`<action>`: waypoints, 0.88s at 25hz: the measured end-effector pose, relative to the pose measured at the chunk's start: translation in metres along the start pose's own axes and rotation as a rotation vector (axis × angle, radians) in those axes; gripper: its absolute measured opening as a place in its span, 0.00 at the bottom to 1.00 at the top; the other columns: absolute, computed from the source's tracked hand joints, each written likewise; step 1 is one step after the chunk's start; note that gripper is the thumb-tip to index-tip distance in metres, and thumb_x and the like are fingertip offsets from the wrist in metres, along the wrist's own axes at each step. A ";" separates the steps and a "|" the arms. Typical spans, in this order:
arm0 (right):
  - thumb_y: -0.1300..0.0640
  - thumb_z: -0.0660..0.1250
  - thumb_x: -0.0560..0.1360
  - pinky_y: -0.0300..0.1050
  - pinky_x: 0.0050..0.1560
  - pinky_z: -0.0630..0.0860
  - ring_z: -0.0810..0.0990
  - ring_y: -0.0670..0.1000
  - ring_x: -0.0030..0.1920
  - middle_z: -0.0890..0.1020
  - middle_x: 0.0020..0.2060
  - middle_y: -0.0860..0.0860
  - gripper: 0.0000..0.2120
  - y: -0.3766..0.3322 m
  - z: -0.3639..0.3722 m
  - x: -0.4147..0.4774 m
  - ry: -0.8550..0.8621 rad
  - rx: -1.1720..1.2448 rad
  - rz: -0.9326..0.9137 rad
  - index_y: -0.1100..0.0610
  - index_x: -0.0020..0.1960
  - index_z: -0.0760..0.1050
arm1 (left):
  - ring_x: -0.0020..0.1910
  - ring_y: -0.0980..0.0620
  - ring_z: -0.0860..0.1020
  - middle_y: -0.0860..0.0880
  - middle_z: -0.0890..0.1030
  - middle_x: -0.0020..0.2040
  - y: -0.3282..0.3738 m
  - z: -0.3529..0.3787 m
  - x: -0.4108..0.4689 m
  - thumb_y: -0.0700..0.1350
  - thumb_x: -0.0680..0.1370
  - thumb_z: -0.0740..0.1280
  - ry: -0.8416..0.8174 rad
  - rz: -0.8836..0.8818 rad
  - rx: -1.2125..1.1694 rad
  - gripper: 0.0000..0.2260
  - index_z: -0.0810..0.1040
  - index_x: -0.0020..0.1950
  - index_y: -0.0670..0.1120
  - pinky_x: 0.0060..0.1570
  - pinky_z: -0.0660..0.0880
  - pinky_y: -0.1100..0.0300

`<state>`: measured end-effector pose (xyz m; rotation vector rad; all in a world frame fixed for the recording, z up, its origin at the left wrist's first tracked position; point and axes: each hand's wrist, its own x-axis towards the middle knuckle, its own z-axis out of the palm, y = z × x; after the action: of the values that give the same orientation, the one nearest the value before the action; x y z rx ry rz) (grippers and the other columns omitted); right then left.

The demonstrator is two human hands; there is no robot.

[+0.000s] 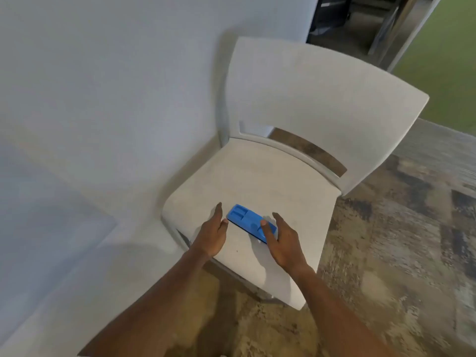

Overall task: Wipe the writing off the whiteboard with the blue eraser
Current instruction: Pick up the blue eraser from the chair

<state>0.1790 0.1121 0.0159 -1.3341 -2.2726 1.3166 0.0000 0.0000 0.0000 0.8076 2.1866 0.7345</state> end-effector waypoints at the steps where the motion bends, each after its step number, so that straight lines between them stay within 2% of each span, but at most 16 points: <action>1: 0.35 0.57 0.83 0.51 0.76 0.68 0.70 0.56 0.77 0.71 0.77 0.54 0.35 0.000 0.002 0.002 0.009 -0.023 0.000 0.58 0.81 0.63 | 0.73 0.40 0.77 0.40 0.74 0.79 0.001 -0.001 0.002 0.48 0.91 0.52 0.000 -0.019 -0.016 0.27 0.47 0.89 0.51 0.74 0.70 0.53; 4: 0.27 0.54 0.77 0.51 0.67 0.75 0.76 0.57 0.71 0.77 0.72 0.55 0.43 0.021 0.012 0.016 0.004 -0.162 -0.029 0.58 0.79 0.66 | 0.82 0.40 0.68 0.42 0.65 0.85 0.003 0.019 0.014 0.46 0.91 0.52 -0.025 -0.075 -0.074 0.27 0.47 0.90 0.48 0.79 0.64 0.54; 5: 0.27 0.56 0.77 0.51 0.65 0.76 0.77 0.57 0.69 0.78 0.70 0.55 0.42 0.027 0.016 0.020 0.004 -0.222 -0.039 0.58 0.78 0.67 | 0.83 0.41 0.67 0.43 0.63 0.86 0.006 0.024 0.013 0.46 0.91 0.52 -0.034 -0.080 -0.095 0.27 0.48 0.89 0.48 0.80 0.62 0.53; 8: 0.36 0.68 0.78 0.54 0.65 0.75 0.77 0.56 0.67 0.80 0.66 0.52 0.34 0.034 0.025 0.030 -0.005 -0.375 -0.104 0.55 0.76 0.68 | 0.85 0.44 0.63 0.46 0.61 0.87 0.014 0.031 0.011 0.44 0.92 0.51 -0.031 -0.078 -0.139 0.26 0.48 0.89 0.47 0.82 0.59 0.54; 10: 0.39 0.71 0.78 0.53 0.66 0.73 0.77 0.55 0.66 0.80 0.65 0.50 0.32 0.040 0.029 0.036 0.002 -0.458 -0.116 0.54 0.75 0.69 | 0.86 0.45 0.62 0.46 0.59 0.87 0.018 0.038 0.014 0.44 0.92 0.50 -0.040 -0.086 -0.167 0.25 0.49 0.89 0.46 0.82 0.58 0.55; 14: 0.48 0.75 0.77 0.50 0.56 0.77 0.79 0.56 0.57 0.83 0.57 0.51 0.23 0.046 0.037 0.034 0.072 -0.450 -0.181 0.54 0.68 0.75 | 0.86 0.47 0.61 0.46 0.62 0.87 0.018 0.039 0.007 0.45 0.92 0.50 -0.032 -0.122 -0.252 0.24 0.52 0.89 0.46 0.81 0.57 0.58; 16: 0.49 0.78 0.74 0.48 0.52 0.76 0.80 0.56 0.53 0.84 0.54 0.52 0.22 0.040 0.037 0.032 0.126 -0.449 -0.236 0.55 0.65 0.78 | 0.86 0.48 0.60 0.47 0.62 0.87 0.013 0.035 0.006 0.45 0.92 0.51 -0.015 -0.137 -0.316 0.24 0.54 0.89 0.46 0.82 0.56 0.58; 19: 0.51 0.81 0.71 0.43 0.49 0.73 0.80 0.56 0.51 0.85 0.54 0.53 0.24 0.005 0.029 0.032 0.203 -0.429 -0.345 0.55 0.64 0.79 | 0.86 0.50 0.60 0.50 0.63 0.86 0.015 0.008 -0.003 0.47 0.92 0.53 0.092 -0.118 -0.456 0.23 0.58 0.88 0.47 0.84 0.55 0.56; 21: 0.52 0.82 0.70 0.45 0.50 0.77 0.80 0.56 0.52 0.85 0.55 0.53 0.26 -0.025 0.018 0.025 0.219 -0.370 -0.411 0.56 0.65 0.79 | 0.85 0.50 0.62 0.51 0.66 0.85 0.016 -0.016 -0.018 0.49 0.91 0.53 0.210 -0.080 -0.537 0.22 0.62 0.87 0.48 0.85 0.58 0.55; 22: 0.52 0.82 0.70 0.47 0.51 0.80 0.81 0.55 0.52 0.85 0.55 0.53 0.27 -0.039 0.013 0.023 0.224 -0.343 -0.442 0.56 0.65 0.79 | 0.84 0.51 0.64 0.51 0.68 0.84 0.018 -0.029 -0.026 0.49 0.91 0.53 0.266 -0.062 -0.543 0.22 0.64 0.86 0.48 0.83 0.59 0.59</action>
<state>0.1348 0.1142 0.0331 -0.9202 -2.5049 0.6268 -0.0009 -0.0146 0.0404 0.3762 2.0654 1.3873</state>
